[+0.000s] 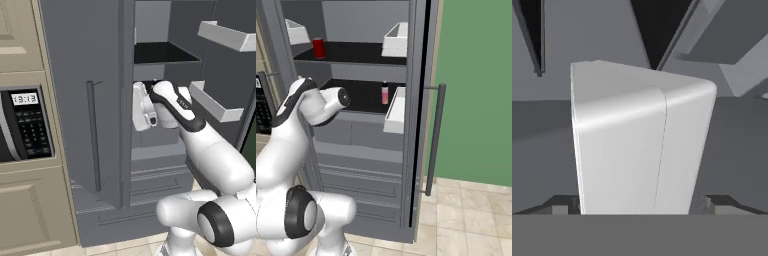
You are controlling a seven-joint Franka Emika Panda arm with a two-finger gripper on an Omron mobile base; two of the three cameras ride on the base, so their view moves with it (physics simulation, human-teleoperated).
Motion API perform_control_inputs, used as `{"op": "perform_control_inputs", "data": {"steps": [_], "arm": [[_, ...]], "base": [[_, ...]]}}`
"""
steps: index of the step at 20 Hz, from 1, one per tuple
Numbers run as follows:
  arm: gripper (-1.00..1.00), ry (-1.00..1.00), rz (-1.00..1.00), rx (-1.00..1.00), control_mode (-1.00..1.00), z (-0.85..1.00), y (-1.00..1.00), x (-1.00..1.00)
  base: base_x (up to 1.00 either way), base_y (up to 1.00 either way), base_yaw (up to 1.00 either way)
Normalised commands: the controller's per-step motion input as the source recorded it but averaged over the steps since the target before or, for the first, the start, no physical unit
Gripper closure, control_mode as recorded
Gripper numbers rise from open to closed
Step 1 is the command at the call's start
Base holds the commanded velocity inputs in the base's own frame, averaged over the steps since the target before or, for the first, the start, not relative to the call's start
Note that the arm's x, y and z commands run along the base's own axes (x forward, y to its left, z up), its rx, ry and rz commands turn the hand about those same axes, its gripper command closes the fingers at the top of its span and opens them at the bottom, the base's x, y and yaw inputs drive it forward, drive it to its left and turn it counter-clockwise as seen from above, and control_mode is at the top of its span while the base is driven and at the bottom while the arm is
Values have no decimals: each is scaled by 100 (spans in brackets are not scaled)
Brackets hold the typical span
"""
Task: Open the fridge, grab two sodas, and place both sodas inside the bowl with ice on the dining counter.
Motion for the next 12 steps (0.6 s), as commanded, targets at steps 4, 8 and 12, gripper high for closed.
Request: {"op": "perform_control_inputs", "data": {"steps": [4,8,12], "arm": [[-100,11,5,0,-100,0,69,-31],[-100,13,6,0,-100,0,73,-32],[-100,12,7,0,-100,0,79,-38]], "base": [[0,0,0],[0,0,0],[0,0,0]]}}
